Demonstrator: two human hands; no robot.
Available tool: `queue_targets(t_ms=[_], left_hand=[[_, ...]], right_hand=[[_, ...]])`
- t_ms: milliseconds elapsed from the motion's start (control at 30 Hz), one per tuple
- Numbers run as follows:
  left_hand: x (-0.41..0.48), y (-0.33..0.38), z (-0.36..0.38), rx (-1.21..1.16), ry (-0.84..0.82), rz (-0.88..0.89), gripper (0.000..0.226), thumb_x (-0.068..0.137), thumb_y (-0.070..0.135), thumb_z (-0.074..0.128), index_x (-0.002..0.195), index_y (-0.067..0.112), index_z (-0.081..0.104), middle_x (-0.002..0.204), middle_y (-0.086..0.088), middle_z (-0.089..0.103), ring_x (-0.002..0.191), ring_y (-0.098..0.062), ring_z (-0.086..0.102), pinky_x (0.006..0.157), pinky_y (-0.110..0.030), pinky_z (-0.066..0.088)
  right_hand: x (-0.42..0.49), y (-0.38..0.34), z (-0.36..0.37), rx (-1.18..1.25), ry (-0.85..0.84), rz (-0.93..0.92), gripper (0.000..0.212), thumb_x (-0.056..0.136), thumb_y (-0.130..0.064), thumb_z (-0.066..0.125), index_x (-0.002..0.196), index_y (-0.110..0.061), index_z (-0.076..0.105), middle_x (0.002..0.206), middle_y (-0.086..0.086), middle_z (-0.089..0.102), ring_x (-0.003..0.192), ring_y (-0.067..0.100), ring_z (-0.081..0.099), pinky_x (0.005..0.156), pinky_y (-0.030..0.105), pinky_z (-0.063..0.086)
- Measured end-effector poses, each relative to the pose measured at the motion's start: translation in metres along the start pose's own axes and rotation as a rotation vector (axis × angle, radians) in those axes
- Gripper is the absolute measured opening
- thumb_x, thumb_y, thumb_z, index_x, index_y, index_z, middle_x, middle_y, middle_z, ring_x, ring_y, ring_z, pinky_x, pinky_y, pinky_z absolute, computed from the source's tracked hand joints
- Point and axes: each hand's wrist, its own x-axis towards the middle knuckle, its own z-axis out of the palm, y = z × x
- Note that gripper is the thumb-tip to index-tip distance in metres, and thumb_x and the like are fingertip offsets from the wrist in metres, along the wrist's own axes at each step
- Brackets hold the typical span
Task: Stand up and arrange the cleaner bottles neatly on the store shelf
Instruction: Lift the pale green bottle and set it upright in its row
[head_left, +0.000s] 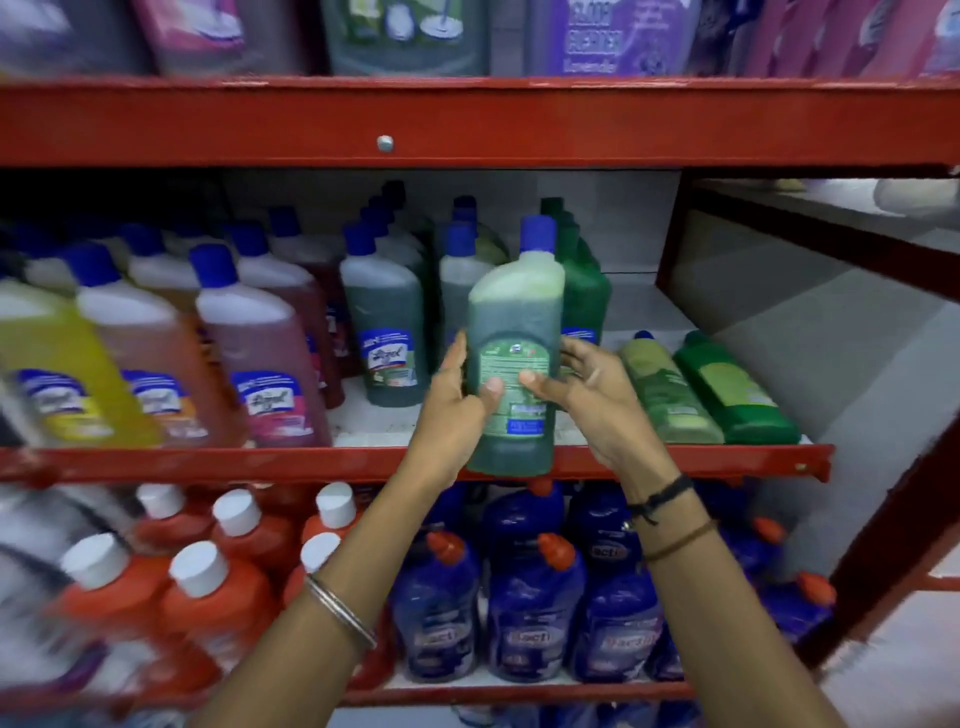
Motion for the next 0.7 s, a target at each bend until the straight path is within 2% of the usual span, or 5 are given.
queue_targets(t_ms=[100, 267, 400, 500, 700], left_hand=[[0.002, -0.004, -0.041, 0.121, 0.122, 0.047, 0.065, 0.083, 0.009, 0.052, 0.142, 0.024, 0.027, 0.138, -0.007, 0.05, 0.121, -0.021, 0.052, 0.103, -0.047, 0.044], [0.007, -0.011, -0.082, 0.288, 0.27, 0.141, 0.066, 0.084, -0.002, 0.049, 0.14, 0.021, 0.025, 0.13, -0.005, 0.054, 0.114, -0.018, 0.054, 0.096, -0.032, 0.045], [0.008, -0.03, -0.098, 0.367, 0.293, 0.151, 0.067, 0.08, -0.002, 0.05, 0.138, 0.022, 0.028, 0.135, -0.008, 0.051, 0.12, -0.023, 0.051, 0.101, -0.041, 0.045], [0.004, -0.043, -0.105, 0.48, 0.305, 0.155, 0.059, 0.086, 0.011, 0.054, 0.139, 0.015, 0.029, 0.138, -0.008, 0.047, 0.124, -0.023, 0.047, 0.102, -0.04, 0.041], [-0.009, -0.048, -0.107, 0.629, 0.291, 0.317, 0.037, 0.091, 0.037, 0.044, 0.114, 0.009, 0.049, 0.112, -0.009, 0.053, 0.097, -0.018, 0.054, 0.079, -0.038, 0.048]], right_hand=[[0.011, 0.002, 0.044, -0.008, -0.044, -0.044, 0.04, 0.078, 0.007, 0.069, 0.112, -0.006, 0.053, 0.094, -0.004, 0.063, 0.082, 0.004, 0.063, 0.068, 0.011, 0.055], [0.032, 0.02, 0.093, -0.105, -0.081, -0.125, 0.057, 0.077, 0.003, 0.071, 0.129, -0.002, 0.047, 0.114, 0.006, 0.062, 0.096, 0.01, 0.062, 0.09, 0.028, 0.054], [0.041, 0.043, 0.108, -0.145, -0.129, -0.135, 0.054, 0.079, 0.005, 0.068, 0.128, -0.004, 0.048, 0.123, 0.013, 0.062, 0.094, -0.001, 0.064, 0.086, 0.018, 0.054], [0.042, 0.057, 0.112, -0.182, -0.075, -0.114, 0.048, 0.08, -0.001, 0.069, 0.124, -0.009, 0.052, 0.112, 0.002, 0.064, 0.096, 0.0, 0.063, 0.09, 0.022, 0.053], [0.033, 0.074, 0.117, -0.2, 0.048, -0.119, 0.029, 0.09, -0.035, 0.055, 0.114, -0.017, 0.057, 0.113, 0.003, 0.063, 0.103, 0.014, 0.062, 0.098, 0.04, 0.051]])
